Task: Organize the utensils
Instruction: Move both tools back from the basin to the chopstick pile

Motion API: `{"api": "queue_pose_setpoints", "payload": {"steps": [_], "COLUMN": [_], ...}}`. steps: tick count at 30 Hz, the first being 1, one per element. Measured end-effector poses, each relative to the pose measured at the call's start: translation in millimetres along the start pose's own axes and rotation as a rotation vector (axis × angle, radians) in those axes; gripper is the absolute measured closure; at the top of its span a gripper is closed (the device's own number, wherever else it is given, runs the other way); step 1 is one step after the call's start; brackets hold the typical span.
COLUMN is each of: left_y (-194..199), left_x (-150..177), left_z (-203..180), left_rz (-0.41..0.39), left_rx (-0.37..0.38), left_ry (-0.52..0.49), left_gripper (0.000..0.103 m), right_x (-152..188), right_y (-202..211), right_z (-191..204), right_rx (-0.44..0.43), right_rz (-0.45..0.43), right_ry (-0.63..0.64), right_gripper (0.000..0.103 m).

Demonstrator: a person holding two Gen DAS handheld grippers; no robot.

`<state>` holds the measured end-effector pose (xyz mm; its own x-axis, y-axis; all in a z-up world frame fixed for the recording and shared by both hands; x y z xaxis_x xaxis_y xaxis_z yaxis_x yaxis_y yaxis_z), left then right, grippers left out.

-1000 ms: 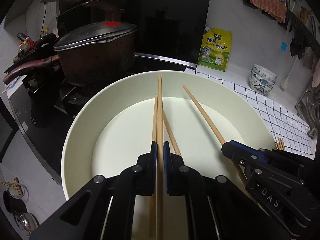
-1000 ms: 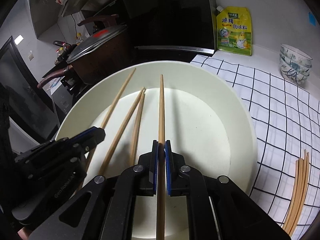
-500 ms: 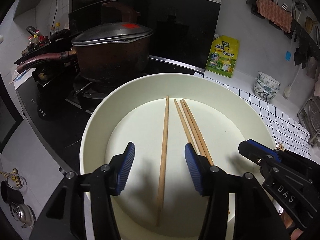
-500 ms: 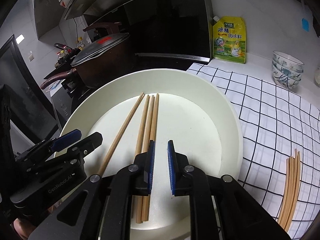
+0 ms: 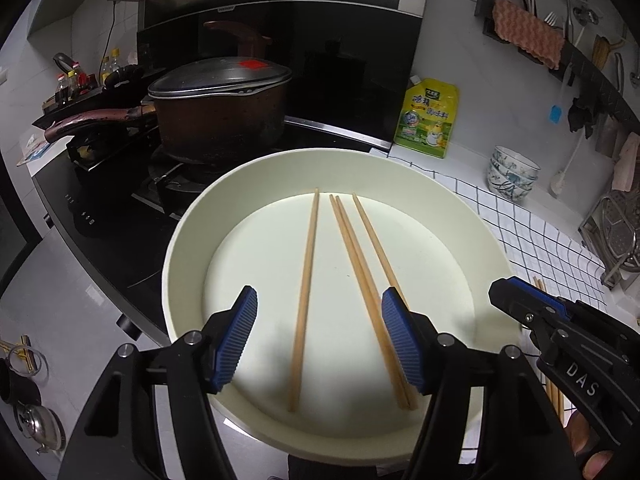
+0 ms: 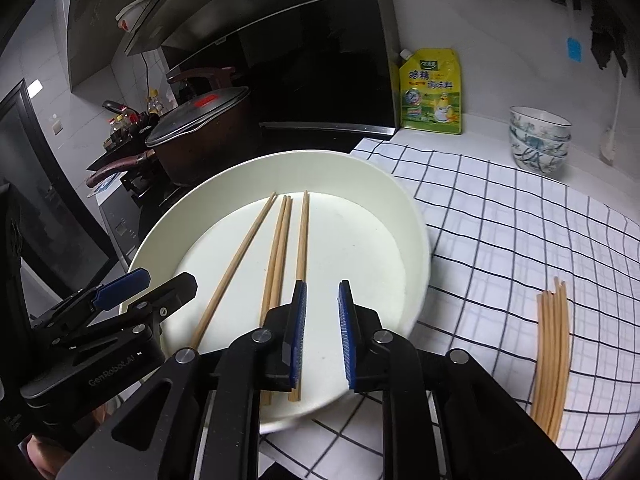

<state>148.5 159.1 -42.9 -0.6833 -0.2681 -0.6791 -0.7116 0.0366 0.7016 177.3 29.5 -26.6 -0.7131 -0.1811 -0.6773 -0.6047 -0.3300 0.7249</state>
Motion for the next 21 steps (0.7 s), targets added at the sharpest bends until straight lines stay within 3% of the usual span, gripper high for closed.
{"api": "queue_pose_setpoints", "payload": {"steps": [13, 19, 21], "left_y": [22.4, 28.9, 31.1], "left_x": [22.5, 38.8, 44.7], "left_z": [-49.5, -72.1, -81.3], "left_rz": [-0.006, 0.004, 0.008], "left_rx": [0.052, 0.071, 0.081], "left_ry": [-0.052, -0.063, -0.069], "left_gripper": [0.028, 0.024, 0.021], "right_x": [26.7, 47.0, 55.0], "right_y": [57.0, 78.7, 85.2], "right_z": [-41.8, -65.5, -76.3], "right_rx": [0.107, 0.14, 0.155], "right_rz": [-0.057, -0.064, -0.064], "right_ry": [-0.014, -0.032, -0.043], "right_gripper": [0.075, 0.068, 0.062]}}
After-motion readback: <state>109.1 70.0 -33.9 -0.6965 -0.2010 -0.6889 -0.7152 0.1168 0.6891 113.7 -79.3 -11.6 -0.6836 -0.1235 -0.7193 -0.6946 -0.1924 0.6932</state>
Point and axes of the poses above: each gripper's, at about its wrist camera, not at the fingertips, and y roughly against the way its jaws point, z to its left, x to its underside, the point moved 9 cm from there along -y, roughly the way its jaws point, and after that the axes turned 8 degrees about y, right-handed, at the moved point
